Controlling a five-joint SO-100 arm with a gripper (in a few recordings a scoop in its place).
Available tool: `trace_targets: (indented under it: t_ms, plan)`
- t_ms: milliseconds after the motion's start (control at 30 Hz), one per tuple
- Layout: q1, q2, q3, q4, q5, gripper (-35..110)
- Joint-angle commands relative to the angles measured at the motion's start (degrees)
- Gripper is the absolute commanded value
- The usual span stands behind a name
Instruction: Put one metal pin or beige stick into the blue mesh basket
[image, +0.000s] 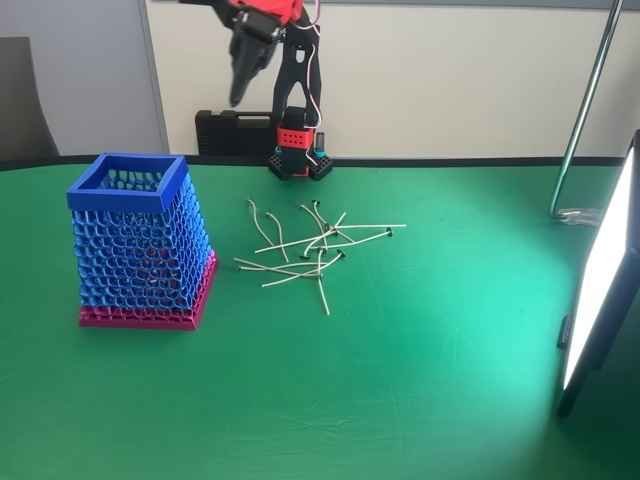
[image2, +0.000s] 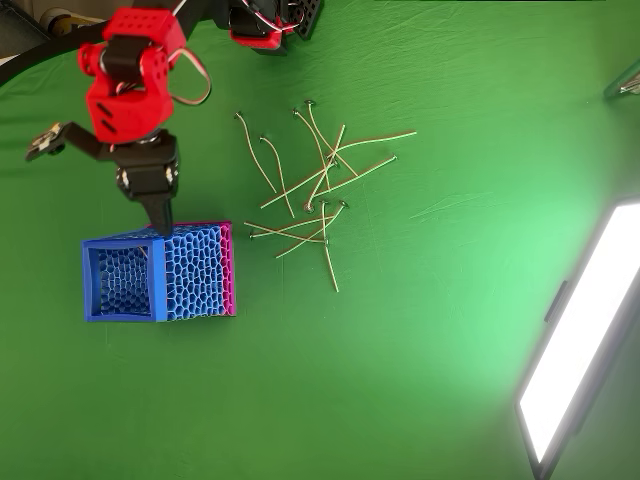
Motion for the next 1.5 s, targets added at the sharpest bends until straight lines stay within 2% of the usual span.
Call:
trace_targets:
  t_ms: [0, 133, 400, 667, 967, 1467]
  plan:
    - [-2.8, 10.5, 7.2, 0.9, 2.2, 1]
    - [-6.9, 19.4, 14.9, 4.4, 4.5, 1]
    - [-12.1, 35.9, 33.8, 4.8, 9.1, 1]
    - [-12.9, 49.6, 51.7, 4.4, 11.8, 1]
    - [-12.1, 61.6, 69.1, -1.5, 13.9, 1]
    - [-9.4, 74.1, 97.6, -20.1, 12.8, 1]
